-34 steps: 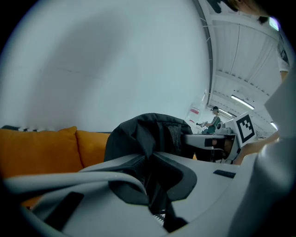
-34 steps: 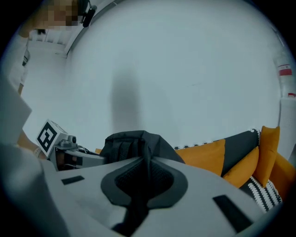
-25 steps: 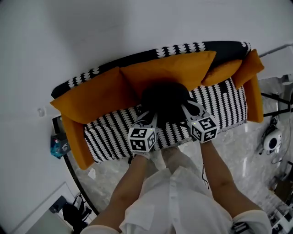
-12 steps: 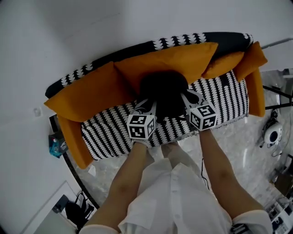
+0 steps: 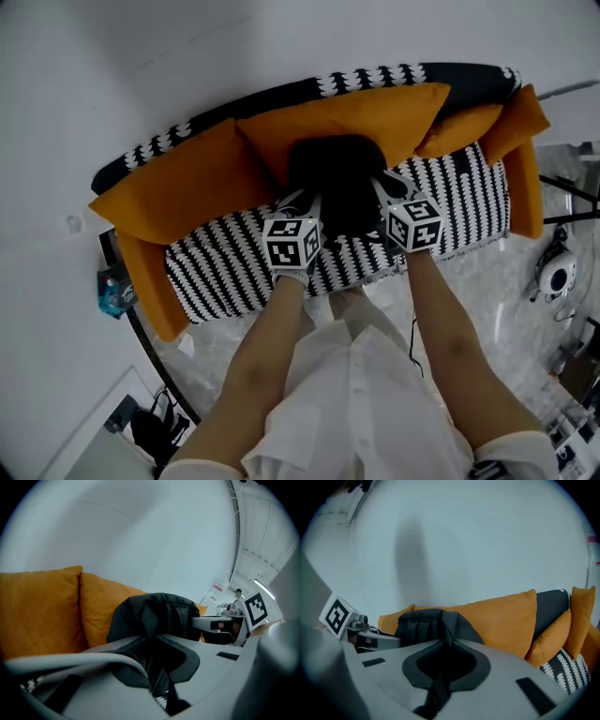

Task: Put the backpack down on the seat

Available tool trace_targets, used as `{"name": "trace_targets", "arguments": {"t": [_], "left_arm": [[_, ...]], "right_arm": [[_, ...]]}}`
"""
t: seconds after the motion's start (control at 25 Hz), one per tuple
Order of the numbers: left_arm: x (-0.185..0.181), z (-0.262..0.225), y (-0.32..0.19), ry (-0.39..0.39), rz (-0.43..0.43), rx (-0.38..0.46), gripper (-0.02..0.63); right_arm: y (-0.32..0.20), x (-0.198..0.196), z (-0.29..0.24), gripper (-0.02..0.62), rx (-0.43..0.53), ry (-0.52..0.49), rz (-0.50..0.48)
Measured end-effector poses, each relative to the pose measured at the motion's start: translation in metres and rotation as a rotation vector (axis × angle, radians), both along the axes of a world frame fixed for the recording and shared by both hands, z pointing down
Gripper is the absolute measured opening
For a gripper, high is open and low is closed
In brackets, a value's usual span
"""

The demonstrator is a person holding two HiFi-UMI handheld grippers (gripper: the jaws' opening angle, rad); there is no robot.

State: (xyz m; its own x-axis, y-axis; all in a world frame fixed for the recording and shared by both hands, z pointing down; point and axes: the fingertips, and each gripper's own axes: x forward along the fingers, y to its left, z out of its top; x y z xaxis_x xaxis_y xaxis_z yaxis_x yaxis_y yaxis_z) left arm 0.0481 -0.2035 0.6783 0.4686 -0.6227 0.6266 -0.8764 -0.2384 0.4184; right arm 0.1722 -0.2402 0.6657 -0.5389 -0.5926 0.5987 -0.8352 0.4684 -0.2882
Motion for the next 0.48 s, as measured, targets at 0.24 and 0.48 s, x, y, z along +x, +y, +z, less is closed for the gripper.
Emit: {"name": "trace_targets", "arguments": {"t": [0.24,0.48], "left_arm": [[-0.0026,0.0066,-0.0094,-0.010,0.008,-0.022,0.048],[-0.0045,0.0088,-0.0107,-0.012,0.020,-0.028,0.048]], "right_arm": [[-0.0084,-0.0010,0.0063,0.028,-0.019,0.025,0.018],[-0.0096,-0.0021,0.0088,0.028,-0.035,0.039,0.034]]}}
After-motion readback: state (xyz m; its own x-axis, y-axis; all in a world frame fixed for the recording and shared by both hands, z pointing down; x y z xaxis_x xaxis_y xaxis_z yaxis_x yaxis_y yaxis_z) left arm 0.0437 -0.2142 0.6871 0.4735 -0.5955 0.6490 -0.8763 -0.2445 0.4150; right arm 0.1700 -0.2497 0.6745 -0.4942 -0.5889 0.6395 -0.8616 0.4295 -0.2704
